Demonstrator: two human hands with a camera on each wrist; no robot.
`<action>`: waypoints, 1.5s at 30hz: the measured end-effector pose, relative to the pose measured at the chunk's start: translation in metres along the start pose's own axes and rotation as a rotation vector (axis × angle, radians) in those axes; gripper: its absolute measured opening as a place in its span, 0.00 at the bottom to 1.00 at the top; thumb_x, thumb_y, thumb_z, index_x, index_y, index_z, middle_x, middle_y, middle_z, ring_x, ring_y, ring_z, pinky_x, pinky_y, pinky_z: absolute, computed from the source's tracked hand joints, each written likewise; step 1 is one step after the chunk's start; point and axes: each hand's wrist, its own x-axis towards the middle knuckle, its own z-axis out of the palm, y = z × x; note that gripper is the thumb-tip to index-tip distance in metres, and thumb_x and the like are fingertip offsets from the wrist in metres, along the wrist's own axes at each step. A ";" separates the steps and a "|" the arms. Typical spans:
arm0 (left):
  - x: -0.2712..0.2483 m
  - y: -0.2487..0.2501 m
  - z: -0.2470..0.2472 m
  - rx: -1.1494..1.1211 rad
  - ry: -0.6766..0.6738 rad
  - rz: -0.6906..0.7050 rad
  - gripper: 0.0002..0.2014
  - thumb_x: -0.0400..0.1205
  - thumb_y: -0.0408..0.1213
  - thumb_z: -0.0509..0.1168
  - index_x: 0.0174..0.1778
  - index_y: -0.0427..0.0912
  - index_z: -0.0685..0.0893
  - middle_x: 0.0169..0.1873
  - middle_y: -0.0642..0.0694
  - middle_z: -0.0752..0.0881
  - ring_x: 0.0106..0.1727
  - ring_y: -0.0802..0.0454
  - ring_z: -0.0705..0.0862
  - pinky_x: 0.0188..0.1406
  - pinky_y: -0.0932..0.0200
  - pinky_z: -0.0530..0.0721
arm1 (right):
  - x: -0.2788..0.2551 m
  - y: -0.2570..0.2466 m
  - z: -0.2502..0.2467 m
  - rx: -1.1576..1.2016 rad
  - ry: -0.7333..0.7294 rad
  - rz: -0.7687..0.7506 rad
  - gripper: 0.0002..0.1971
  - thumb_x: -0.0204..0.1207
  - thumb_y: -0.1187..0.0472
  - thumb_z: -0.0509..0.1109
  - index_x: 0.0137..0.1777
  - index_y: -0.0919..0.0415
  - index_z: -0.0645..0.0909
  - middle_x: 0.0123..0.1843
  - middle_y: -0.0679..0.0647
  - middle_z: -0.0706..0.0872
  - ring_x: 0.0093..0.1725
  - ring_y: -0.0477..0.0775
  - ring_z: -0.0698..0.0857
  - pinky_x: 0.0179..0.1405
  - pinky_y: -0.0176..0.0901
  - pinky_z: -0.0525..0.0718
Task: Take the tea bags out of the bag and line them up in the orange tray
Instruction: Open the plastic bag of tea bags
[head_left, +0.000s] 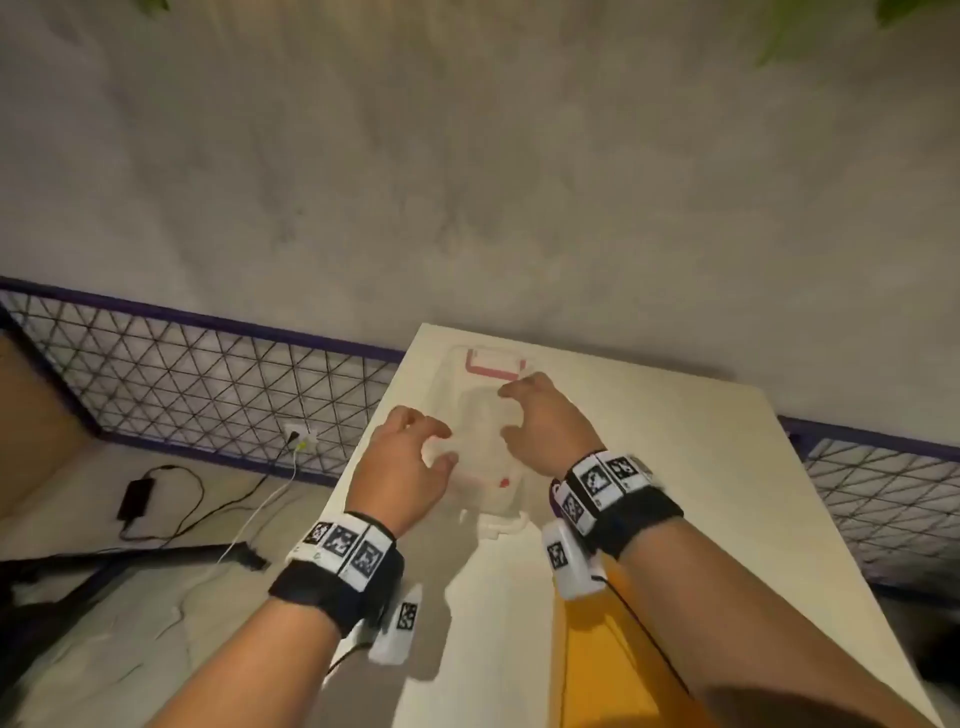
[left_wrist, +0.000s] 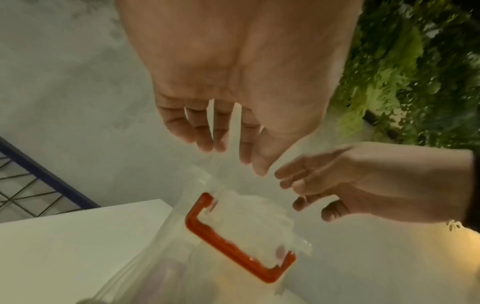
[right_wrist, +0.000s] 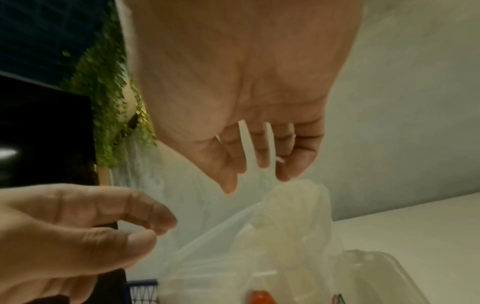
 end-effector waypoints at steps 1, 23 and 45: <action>0.002 -0.003 0.002 0.040 -0.014 -0.003 0.11 0.79 0.48 0.71 0.57 0.56 0.87 0.59 0.57 0.78 0.58 0.54 0.79 0.55 0.54 0.81 | 0.008 -0.001 0.001 -0.039 -0.016 0.027 0.29 0.77 0.59 0.70 0.79 0.52 0.72 0.78 0.53 0.69 0.73 0.58 0.77 0.72 0.49 0.77; 0.018 -0.028 0.022 0.036 -0.010 0.005 0.10 0.77 0.51 0.74 0.53 0.58 0.91 0.53 0.61 0.83 0.57 0.54 0.77 0.56 0.53 0.80 | 0.052 -0.026 -0.035 0.064 0.298 0.071 0.08 0.77 0.71 0.62 0.38 0.68 0.80 0.35 0.58 0.81 0.35 0.60 0.80 0.30 0.43 0.68; -0.133 -0.032 -0.048 -1.138 -0.188 -0.612 0.26 0.76 0.52 0.74 0.53 0.28 0.86 0.43 0.35 0.83 0.39 0.43 0.78 0.34 0.55 0.82 | -0.138 -0.029 0.071 0.395 -0.079 -0.448 0.11 0.74 0.67 0.65 0.49 0.54 0.86 0.48 0.41 0.80 0.49 0.39 0.83 0.49 0.32 0.80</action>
